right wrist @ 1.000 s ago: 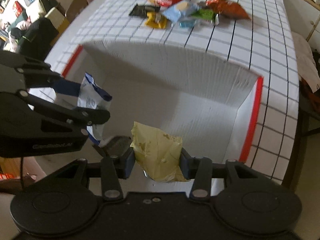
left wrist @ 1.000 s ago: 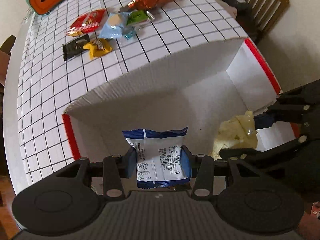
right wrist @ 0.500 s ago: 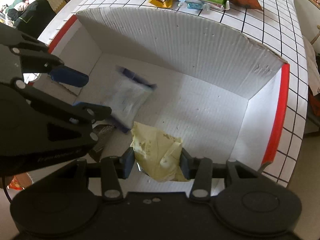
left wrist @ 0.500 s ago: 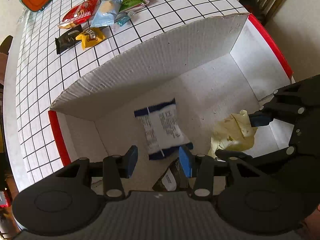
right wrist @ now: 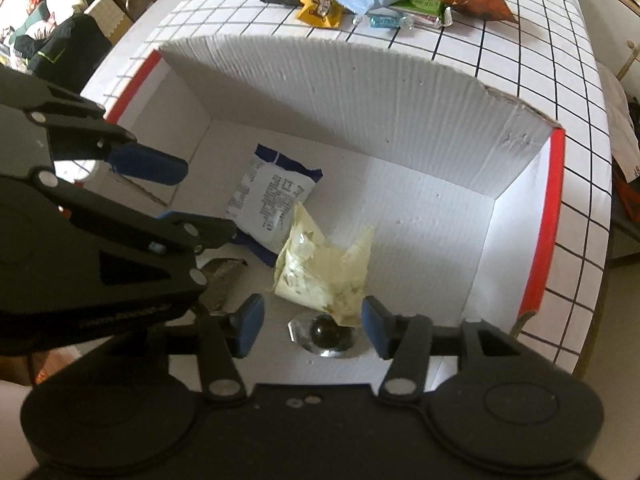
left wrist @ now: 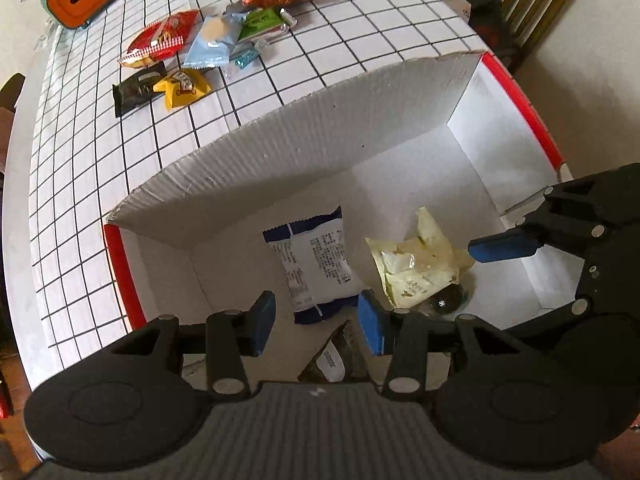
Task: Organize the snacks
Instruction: 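Lift both tools out of the box, then grasp the blue cookie packet with the left tool while the right tool grasps the red Oreo bag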
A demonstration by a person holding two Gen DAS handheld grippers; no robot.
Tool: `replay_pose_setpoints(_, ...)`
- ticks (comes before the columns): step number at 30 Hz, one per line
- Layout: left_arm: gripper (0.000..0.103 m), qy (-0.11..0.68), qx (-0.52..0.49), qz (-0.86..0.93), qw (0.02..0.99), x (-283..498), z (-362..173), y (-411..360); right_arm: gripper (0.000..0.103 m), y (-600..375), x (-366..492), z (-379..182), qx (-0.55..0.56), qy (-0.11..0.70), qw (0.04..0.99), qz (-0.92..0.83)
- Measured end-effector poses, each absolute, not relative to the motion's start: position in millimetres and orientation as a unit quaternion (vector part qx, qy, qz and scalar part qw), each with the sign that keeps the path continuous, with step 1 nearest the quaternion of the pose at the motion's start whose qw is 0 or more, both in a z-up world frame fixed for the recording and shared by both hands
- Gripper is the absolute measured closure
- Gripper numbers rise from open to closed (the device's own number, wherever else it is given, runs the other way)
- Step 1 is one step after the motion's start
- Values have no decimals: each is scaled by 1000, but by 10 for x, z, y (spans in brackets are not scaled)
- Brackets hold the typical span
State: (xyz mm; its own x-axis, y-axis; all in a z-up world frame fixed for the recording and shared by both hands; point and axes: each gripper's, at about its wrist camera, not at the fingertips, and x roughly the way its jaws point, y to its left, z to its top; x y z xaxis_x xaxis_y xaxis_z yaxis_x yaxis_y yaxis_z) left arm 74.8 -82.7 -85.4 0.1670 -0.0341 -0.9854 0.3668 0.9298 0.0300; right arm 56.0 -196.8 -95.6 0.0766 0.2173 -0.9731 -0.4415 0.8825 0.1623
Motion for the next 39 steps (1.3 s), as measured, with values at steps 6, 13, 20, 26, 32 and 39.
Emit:
replay_pose_setpoints(6, 58, 619, 124, -137, 763, 702, -720, -782, 41, -1942, 554, -842, -77, 629, 739, 227)
replay_pose_setpoints(13, 50, 596, 114, -137, 783, 679, -538, -681, 40, -1930, 540, -658, -70, 613, 755, 222)
replay_pose_setpoints(20, 42, 570, 106, -136, 804, 658, -357, -585, 31, -1925, 529, -444, -68, 594, 771, 218)
replay_pose_setpoints(26, 30, 547, 88, -124, 823, 708, -182, -460, 26, -1943, 570, -234, -60, 571, 789, 217)
replay_pose_setpoints(32, 24, 533, 67, -113, 836, 829, -65, -335, 18, -1993, 700, -54, -41, 544, 811, 213)
replay_pose_setpoints(39, 21, 505, 52, -105, 855, 1022, 68, -231, 18, -2037, 938, 97, -38, 526, 822, 216)
